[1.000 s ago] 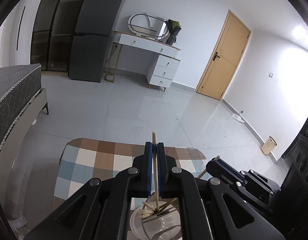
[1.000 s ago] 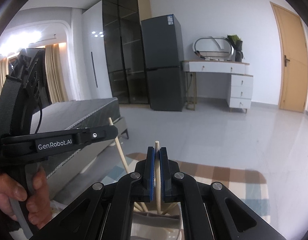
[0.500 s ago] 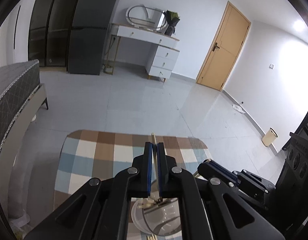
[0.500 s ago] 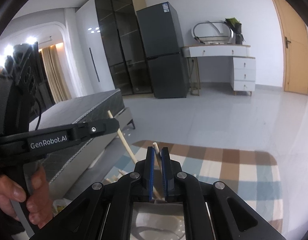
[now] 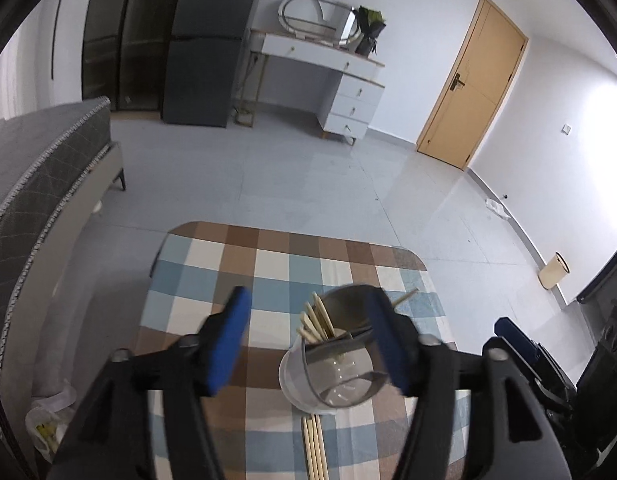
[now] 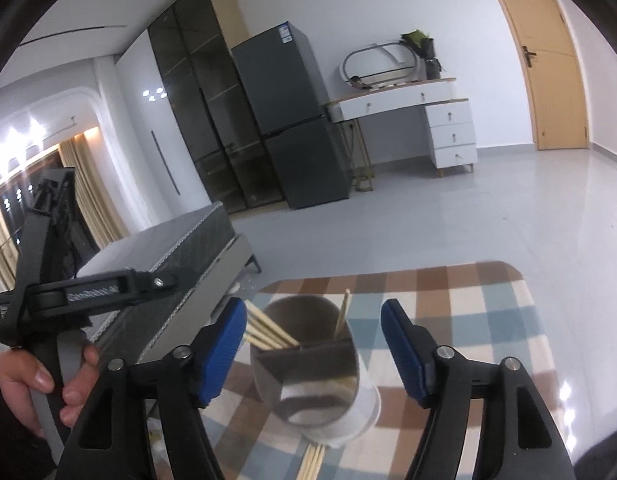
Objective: Organize utensils
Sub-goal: 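Lower both tools toward the chopstick bundle beside the holder, then grasp a chopstick with the right gripper while the left gripper grasps another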
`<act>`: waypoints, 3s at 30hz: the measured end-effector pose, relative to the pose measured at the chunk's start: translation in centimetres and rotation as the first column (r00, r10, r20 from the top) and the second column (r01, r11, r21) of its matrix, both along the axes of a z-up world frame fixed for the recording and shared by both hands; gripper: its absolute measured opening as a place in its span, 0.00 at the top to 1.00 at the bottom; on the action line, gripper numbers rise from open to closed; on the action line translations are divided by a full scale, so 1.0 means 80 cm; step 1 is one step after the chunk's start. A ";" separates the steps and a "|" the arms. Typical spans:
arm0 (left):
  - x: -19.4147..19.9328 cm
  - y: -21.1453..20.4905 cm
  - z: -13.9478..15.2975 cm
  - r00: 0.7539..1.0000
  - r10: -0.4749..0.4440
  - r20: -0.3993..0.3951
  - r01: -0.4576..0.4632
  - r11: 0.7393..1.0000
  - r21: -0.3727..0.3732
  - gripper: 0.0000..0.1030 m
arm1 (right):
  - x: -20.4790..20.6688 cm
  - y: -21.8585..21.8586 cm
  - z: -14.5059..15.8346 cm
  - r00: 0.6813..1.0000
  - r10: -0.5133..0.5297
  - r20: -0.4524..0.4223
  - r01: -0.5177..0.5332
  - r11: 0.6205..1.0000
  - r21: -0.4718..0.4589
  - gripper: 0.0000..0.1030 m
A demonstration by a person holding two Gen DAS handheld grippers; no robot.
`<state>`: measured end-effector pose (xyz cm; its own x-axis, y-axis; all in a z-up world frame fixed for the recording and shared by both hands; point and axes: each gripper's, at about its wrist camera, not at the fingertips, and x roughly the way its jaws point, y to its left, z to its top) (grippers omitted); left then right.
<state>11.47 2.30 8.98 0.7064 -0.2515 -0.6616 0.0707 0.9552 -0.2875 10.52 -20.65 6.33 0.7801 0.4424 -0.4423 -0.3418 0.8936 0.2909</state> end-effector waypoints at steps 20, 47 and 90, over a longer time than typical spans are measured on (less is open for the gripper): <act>-0.113 -0.023 0.017 0.989 0.048 0.142 -0.065 0.990 0.122 0.19 | -0.133 -0.020 0.013 0.994 -0.071 0.087 0.070 0.997 0.023 0.09; -0.122 0.000 -0.146 0.992 0.122 -0.007 -0.119 0.979 0.167 0.13 | -0.131 -0.004 -0.101 0.988 -0.103 -0.117 0.092 0.991 -0.097 0.01; -0.050 0.058 -0.224 0.843 0.366 -0.395 -0.347 0.930 0.123 0.13 | -0.019 0.121 -0.249 0.852 -0.042 -0.523 -0.222 0.874 -0.432 0.61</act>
<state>7.51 6.90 -8.93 0.4098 0.0031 -0.9122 -0.3900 0.9046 -0.1721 8.99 -10.93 -13.55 0.3560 0.1404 -0.9239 -0.3513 0.9362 0.0069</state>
